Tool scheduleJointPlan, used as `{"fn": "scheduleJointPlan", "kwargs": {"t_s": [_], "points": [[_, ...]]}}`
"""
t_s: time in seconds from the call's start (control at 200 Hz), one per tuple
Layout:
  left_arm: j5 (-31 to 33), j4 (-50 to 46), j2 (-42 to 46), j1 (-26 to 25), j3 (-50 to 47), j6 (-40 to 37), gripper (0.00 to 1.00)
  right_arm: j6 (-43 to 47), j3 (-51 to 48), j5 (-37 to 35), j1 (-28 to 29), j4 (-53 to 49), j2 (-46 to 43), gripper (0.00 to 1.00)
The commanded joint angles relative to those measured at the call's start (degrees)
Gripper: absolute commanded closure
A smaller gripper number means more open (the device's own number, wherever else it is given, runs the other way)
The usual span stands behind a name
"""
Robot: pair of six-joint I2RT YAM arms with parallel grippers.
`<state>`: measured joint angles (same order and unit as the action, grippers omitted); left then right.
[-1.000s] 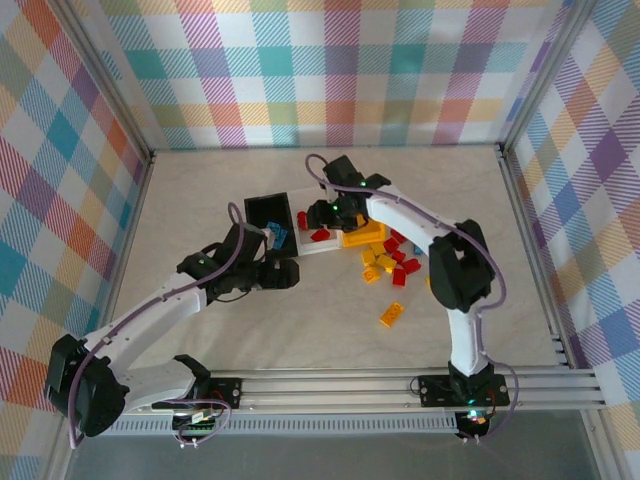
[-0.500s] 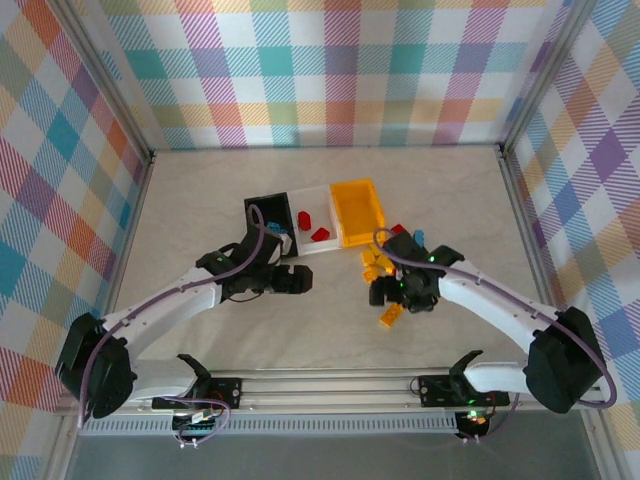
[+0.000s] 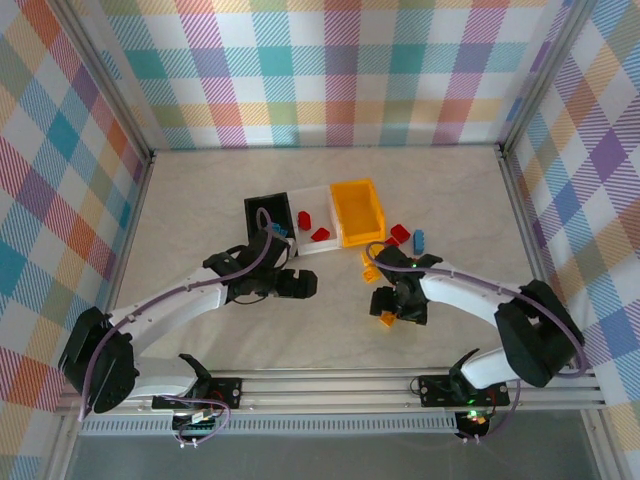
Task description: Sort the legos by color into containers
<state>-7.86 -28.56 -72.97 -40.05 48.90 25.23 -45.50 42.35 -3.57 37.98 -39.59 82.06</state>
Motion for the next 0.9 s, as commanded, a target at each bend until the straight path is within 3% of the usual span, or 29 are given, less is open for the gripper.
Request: {"fn": "scheduleJointPlan", "kwargs": {"t_s": [0.0,0.245,0.465,0.61,0.895], "points": [[1.22,-1.61,1.01,-0.24,0.71,-0.98,0.07,-1.59,0.33,-1.13,0.41,2.46,1.06,0.26],[0.84,-0.47,-0.07,-0.26,0.46,-0.97,0.07,-0.59,1.18,-2.67,0.43,2.43,2.14,0.65],[0.96,-0.19,0.06,-0.22,0.15,-0.72,0.07,0.48,2.52,-3.40,0.39,0.43,-1.54,0.71],[0.31,0.49,0.43,-0.29,-0.59,-0.29,0.07,3.94,10.30,-5.38,0.18,-1.77,-2.58,0.70],[-0.05,1.40,2.28,-0.92,-3.19,1.77,0.07,15.18,39.39,-5.88,-5.05,-2.34,15.51,0.70]]}}
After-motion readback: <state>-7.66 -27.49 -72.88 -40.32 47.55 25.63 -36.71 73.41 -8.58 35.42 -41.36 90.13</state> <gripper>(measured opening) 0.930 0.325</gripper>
